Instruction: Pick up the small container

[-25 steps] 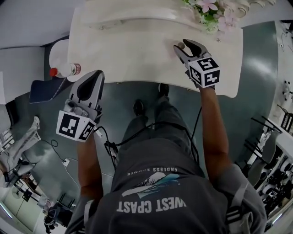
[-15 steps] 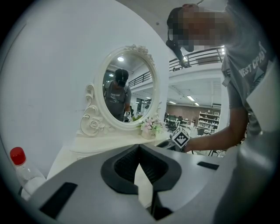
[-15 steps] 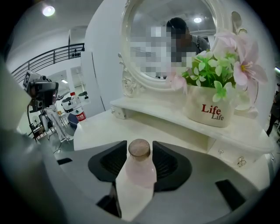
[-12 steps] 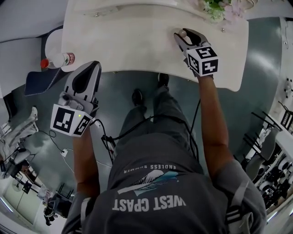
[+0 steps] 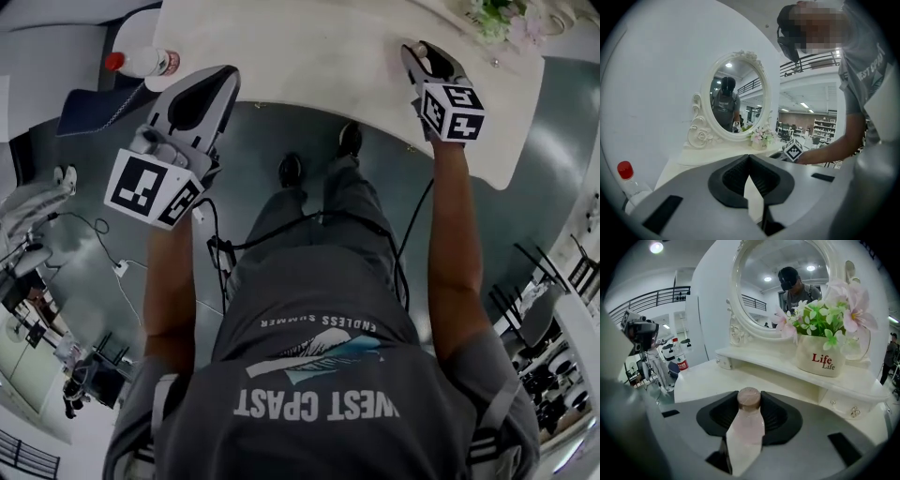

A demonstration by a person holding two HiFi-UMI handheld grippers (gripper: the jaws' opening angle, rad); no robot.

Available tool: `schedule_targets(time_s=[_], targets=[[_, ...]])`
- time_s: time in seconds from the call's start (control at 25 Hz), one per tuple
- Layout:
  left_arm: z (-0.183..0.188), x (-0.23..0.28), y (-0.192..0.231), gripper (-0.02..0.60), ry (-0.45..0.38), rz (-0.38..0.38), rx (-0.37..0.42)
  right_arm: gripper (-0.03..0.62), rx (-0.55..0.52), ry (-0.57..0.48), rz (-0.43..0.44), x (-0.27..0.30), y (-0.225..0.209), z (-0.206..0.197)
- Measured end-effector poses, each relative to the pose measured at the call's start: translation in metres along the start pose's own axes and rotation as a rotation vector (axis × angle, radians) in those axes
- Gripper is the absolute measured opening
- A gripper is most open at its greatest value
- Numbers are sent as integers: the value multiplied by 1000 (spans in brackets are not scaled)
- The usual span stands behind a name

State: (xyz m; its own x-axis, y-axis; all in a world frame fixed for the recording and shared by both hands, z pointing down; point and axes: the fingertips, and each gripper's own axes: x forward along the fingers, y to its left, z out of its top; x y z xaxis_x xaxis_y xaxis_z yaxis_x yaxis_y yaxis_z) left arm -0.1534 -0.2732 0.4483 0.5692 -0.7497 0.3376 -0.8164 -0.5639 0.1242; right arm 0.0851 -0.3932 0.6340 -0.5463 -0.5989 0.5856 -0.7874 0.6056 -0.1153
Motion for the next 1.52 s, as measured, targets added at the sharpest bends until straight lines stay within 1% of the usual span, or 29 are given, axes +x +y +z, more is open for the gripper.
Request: schedule_targets(time_s=[0.12,0.48,0.8,1.04,1.32,1.52], targets=[[2,-7,2,17,-9,10,6,164,8,-11,2,-8,1,6],[15,-29,10,17,-53,21,40,164,-41,-48,-4,-35,18,44],[33,-46,17,17,-88,17,92,164,-87,-102,-9,-64,31,86],[55,-65,23,17,-118,12,160,164,-130,-158,-13,-93,47,122],[87,-89,33,17,-182,29,223,164,-166,-208,-19,-127,69,159],[103,-96,30,17,-242,13,249,164,-189,-243,-36,-153,84,181]])
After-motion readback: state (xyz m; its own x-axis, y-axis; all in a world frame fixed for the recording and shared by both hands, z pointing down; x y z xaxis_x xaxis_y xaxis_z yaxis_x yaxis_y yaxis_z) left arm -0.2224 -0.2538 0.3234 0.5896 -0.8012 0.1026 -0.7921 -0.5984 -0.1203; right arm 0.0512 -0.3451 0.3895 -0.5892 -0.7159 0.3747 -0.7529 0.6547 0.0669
